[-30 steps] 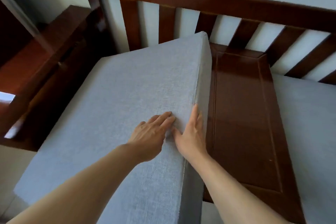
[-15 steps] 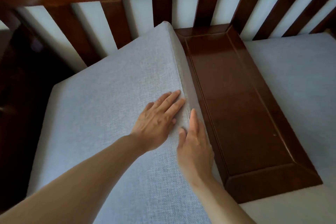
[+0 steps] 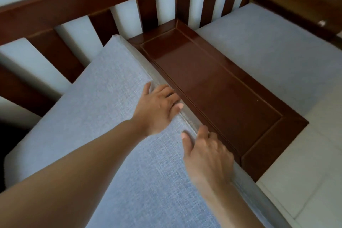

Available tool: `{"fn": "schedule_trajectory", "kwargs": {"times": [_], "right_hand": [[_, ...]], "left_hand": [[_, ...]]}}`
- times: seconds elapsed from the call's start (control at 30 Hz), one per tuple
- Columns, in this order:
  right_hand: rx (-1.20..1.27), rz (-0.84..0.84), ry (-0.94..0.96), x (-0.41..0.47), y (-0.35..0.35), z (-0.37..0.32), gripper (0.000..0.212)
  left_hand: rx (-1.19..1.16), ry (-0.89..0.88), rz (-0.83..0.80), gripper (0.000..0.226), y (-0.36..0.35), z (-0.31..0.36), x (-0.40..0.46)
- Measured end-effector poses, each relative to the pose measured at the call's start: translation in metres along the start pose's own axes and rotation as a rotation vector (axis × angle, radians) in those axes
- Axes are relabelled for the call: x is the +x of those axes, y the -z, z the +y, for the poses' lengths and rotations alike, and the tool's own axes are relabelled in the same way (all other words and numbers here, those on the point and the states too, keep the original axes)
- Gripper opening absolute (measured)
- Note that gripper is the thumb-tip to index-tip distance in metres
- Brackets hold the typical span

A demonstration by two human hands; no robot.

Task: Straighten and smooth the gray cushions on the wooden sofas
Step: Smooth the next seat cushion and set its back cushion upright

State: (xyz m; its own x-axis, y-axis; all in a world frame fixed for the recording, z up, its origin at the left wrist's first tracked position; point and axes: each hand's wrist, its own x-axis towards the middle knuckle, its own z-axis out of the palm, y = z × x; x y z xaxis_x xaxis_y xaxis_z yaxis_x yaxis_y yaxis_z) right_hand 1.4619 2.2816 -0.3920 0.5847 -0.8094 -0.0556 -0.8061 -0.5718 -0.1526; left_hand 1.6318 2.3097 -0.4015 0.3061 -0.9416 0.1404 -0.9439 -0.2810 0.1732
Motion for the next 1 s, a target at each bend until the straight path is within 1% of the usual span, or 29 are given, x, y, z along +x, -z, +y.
{"fn": "schedule_trajectory", "kwargs": {"times": [0.07, 0.13, 0.23, 0.33, 0.5, 0.57, 0.63, 0.8, 0.9, 1.0], "right_hand": [[0.018, 0.031, -0.005, 0.003, -0.005, -0.001, 0.047], [0.038, 0.102, -0.007, 0.006, -0.009, -0.003, 0.044], [0.054, 0.132, -0.028, 0.006, -0.013, -0.007, 0.047], [0.047, 0.164, -0.073, 0.005, -0.014, -0.013, 0.051], [0.021, 0.253, -0.136, -0.003, -0.012, -0.028, 0.051], [0.015, 0.318, -0.132, -0.011, -0.011, -0.035, 0.052], [0.0, 0.331, -0.123, -0.014, -0.01, -0.041, 0.052], [-0.003, 0.337, -0.125, 0.002, -0.016, -0.033, 0.056], [0.003, 0.384, -0.105, 0.002, -0.025, -0.024, 0.056], [0.01, 0.4, -0.088, -0.004, -0.025, -0.02, 0.055]], "left_hand": [[0.039, -0.052, 0.08, 0.05, -0.005, -0.006, 0.018], [0.03, -0.116, 0.128, 0.047, -0.01, -0.012, 0.029], [-0.001, -0.179, 0.173, 0.042, -0.014, -0.021, 0.034], [-0.026, -0.192, 0.187, 0.036, -0.015, -0.025, 0.034], [-0.037, -0.209, 0.201, 0.035, -0.01, -0.026, 0.029], [-0.068, -0.211, 0.248, 0.032, -0.005, -0.029, 0.021], [-0.096, -0.204, 0.277, 0.031, -0.001, -0.034, 0.016], [-0.047, -0.202, 0.257, 0.031, -0.014, -0.028, 0.028], [-0.017, -0.201, 0.292, 0.033, -0.027, -0.026, 0.03], [-0.025, -0.202, 0.271, 0.034, -0.023, -0.022, 0.028]]}}
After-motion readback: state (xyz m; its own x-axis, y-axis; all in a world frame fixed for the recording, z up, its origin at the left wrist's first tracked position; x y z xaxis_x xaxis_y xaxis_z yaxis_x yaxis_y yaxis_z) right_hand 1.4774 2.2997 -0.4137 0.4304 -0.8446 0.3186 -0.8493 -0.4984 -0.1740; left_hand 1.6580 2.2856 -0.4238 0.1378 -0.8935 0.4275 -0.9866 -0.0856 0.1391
